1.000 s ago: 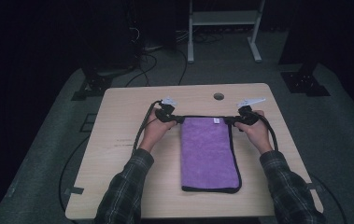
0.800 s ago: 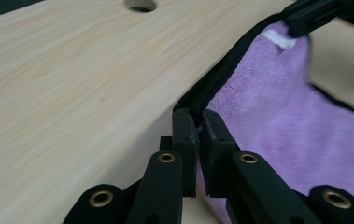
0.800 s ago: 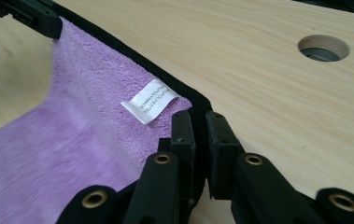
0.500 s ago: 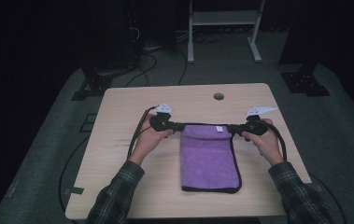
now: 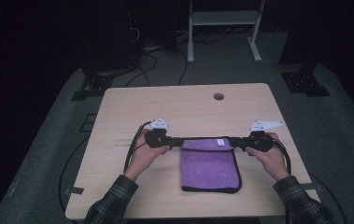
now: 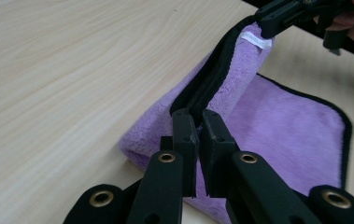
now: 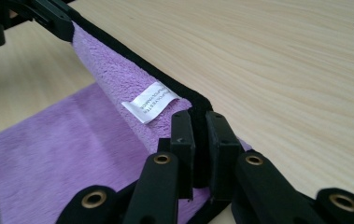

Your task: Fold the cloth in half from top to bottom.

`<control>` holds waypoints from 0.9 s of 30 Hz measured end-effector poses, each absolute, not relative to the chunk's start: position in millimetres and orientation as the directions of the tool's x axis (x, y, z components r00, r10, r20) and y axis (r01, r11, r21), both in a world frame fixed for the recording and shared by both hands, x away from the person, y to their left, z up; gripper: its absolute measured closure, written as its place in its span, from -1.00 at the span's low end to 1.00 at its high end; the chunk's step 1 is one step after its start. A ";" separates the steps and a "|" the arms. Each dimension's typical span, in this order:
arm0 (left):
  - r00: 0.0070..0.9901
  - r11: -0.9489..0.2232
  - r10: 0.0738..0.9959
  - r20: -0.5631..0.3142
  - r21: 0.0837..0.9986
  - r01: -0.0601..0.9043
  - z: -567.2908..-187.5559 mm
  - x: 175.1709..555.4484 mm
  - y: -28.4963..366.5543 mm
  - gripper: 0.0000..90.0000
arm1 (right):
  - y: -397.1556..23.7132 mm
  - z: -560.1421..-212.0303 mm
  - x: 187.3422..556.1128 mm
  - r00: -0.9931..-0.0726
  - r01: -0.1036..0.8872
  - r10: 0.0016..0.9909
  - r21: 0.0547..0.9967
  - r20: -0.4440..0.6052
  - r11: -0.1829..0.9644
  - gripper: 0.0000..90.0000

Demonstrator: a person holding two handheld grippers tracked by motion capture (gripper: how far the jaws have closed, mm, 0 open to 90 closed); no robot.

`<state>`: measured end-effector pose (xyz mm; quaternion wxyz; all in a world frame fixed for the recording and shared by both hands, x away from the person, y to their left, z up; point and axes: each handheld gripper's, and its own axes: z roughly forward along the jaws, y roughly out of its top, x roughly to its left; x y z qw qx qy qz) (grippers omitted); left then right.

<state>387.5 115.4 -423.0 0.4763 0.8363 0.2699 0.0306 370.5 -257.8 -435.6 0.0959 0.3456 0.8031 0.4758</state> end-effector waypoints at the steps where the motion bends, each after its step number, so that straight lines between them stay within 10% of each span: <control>1: 0.853 -0.396 0.476 -0.215 0.814 0.426 -423.0 383.3 115.5 0.90 | -258.3 -435.0 366.3 -0.745 0.458 0.645 0.835 0.174 0.305 0.83; 27: 0.880 -0.515 0.396 -0.263 0.729 0.450 -450.9 317.0 111.0 0.88 | -257.7 -459.2 288.4 -0.781 0.485 0.598 0.776 0.178 0.402 0.79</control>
